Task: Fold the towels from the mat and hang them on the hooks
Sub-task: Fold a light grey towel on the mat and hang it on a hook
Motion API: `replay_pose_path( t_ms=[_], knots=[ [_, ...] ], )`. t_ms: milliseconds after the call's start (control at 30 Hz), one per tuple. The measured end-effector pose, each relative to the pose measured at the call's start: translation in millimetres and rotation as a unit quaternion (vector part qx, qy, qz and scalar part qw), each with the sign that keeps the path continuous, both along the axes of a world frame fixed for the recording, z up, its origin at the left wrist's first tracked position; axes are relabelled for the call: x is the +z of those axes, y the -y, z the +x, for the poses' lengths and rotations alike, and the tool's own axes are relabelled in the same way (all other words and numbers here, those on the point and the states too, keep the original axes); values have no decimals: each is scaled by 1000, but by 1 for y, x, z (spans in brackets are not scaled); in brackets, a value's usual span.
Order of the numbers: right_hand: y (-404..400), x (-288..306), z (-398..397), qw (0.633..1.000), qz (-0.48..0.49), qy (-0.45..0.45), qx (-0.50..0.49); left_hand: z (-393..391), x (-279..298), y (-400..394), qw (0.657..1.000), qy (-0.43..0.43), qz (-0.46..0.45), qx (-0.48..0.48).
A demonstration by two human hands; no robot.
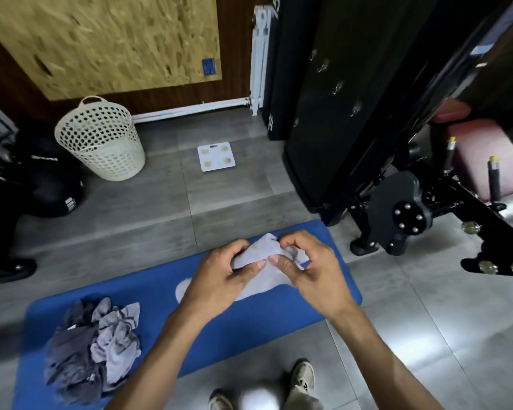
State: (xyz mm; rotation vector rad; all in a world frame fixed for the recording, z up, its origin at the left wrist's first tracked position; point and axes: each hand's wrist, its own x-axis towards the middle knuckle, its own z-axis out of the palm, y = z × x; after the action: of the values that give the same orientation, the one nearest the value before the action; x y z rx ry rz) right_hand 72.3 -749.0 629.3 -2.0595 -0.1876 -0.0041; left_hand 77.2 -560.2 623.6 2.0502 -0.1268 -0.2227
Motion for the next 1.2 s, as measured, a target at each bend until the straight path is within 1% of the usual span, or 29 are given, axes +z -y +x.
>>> replay_pose_path(
  t_ms=[67, 167, 367, 533, 667, 867, 967, 1033, 1100, 1200],
  knots=[
    [-7, 1, -6, 998, -15, 51, -27, 4, 7, -5, 1000, 8, 8, -4],
    [-10, 5, -3, 995, -4, 71, -68, 16, 15, -5, 1000, 14, 6, -13],
    [9, 11, 37, 993, 40, 29, -108, 71, 19, 14, 998, 4, 7, -65],
    [22, 17, 105, 995, 18, 13, -99, 138, 19, 26, 998, -9, 2, -61],
    [28, 22, 161, 996, 59, -29, -59, 193, 23, 30, 998, -3, -9, -55],
    [9, 15, 265, 993, 83, -60, -62, 304, 15, 9, 997, 12, 0, -76],
    [-10, 9, 330, 993, 63, -62, -79, 375, 4, -8, 996, 7, -9, -93],
    [-26, 4, 376, 990, 55, -70, -106, 429, -4, -20, 993, 4, -14, -118],
    [-41, 1, 417, 984, 69, -80, -142, 478, -8, -32, 989, -3, -13, -145],
    [-64, 2, 478, 976, 75, -67, -193, 555, -3, -49, 981, 0, 8, -195]
  ],
)
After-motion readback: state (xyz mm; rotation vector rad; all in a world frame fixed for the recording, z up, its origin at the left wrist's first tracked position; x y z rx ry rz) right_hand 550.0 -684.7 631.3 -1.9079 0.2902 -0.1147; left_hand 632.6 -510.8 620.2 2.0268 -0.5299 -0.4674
